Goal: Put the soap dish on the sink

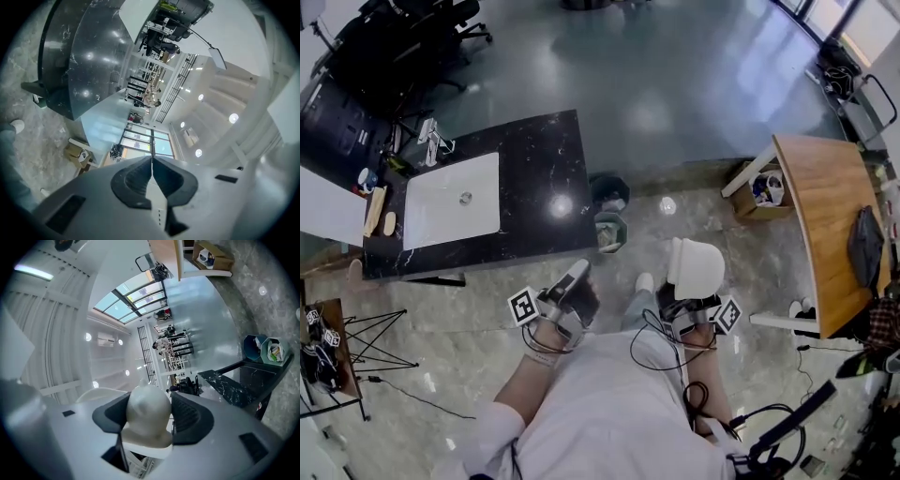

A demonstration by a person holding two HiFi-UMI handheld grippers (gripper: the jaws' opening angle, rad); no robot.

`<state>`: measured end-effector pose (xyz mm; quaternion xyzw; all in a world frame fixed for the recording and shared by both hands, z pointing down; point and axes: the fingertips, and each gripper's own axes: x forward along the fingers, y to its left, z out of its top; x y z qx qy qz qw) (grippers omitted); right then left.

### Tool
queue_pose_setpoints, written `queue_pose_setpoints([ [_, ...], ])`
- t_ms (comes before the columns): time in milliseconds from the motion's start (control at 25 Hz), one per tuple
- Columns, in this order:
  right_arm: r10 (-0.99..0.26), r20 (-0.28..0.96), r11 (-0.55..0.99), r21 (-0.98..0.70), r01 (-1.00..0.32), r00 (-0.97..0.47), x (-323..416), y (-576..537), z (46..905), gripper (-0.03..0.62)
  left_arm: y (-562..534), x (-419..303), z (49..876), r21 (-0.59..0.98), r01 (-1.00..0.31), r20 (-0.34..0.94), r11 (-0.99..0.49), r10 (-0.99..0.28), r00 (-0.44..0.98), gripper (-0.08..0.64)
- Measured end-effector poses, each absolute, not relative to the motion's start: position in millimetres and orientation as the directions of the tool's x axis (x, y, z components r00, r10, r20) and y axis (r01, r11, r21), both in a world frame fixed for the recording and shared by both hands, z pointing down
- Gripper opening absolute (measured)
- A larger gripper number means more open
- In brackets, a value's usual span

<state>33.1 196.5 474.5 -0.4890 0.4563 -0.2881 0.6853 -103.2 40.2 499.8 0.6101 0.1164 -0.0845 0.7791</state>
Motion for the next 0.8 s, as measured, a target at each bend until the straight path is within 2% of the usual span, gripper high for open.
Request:
queue_pose_setpoints([
  [360, -0.896, -0.337, 0.352, -0.936, -0.002, 0.291, 137.8, 161.2, 472.5, 0.275, 12.4, -26.2, 508.5, 0.951, 0.245, -0.222, 0.189, -0.137, 0.966, 0.014],
  [800, -0.926, -0.346, 0.358, -0.932, 0.059, 0.149, 232.8, 133.9, 468.0, 0.275, 16.5, 58.8, 487.3, 0.952, 0.283, -0.249, 0.113, -0.247, 0.936, 0.014],
])
